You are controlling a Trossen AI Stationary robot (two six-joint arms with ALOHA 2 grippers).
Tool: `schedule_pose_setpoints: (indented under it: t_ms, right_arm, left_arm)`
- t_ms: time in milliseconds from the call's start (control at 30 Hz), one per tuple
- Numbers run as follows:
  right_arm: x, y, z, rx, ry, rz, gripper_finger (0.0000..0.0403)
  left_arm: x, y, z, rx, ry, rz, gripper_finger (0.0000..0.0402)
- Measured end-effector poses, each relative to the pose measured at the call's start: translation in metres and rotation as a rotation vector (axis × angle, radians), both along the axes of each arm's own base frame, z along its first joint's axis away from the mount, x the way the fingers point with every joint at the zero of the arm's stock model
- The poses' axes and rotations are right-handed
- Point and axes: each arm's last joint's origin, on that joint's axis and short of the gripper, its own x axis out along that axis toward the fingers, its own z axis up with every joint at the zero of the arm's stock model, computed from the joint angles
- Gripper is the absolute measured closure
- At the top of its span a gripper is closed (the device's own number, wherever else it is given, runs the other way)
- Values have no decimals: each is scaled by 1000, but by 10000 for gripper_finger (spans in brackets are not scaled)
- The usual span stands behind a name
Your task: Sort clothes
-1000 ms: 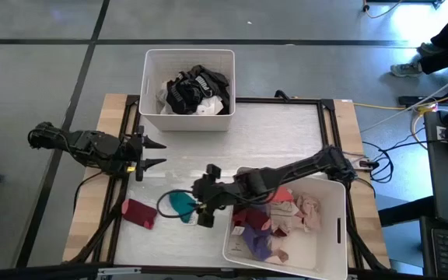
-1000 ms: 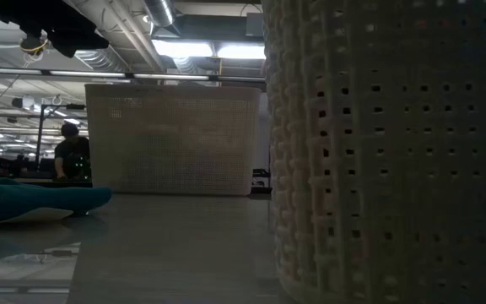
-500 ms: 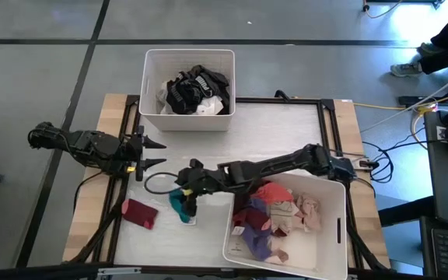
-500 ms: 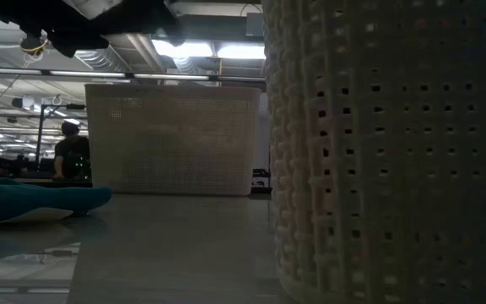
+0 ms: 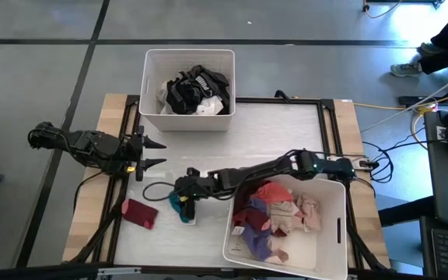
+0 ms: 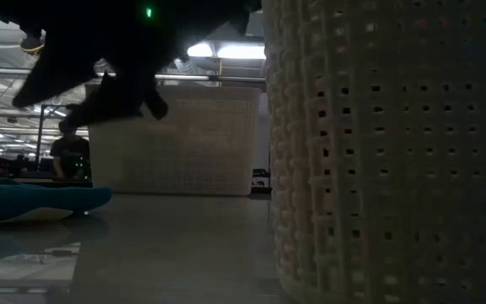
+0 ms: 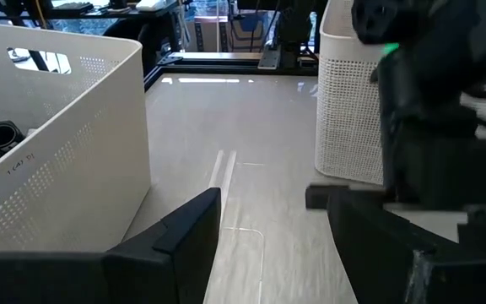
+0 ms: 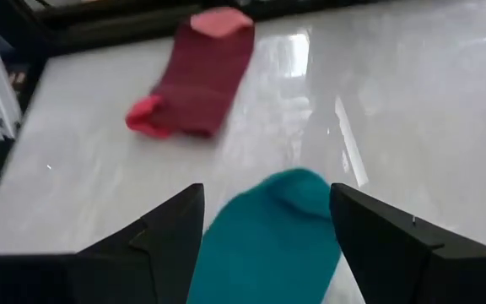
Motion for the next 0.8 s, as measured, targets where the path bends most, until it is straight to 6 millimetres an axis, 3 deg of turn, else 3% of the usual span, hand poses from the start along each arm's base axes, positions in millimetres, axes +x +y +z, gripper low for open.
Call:
schedule_pose_setpoints:
  t_ms: [333, 800]
  right_arm:
    - [2, -1, -37, -20, 97, -2, 146]
    - [-10, -4, -50, -24, 269, 26, 146]
  left_arm:
    - [0, 0, 0, 0, 0, 0, 192]
    - [0, 0, 0, 0, 0, 0, 192]
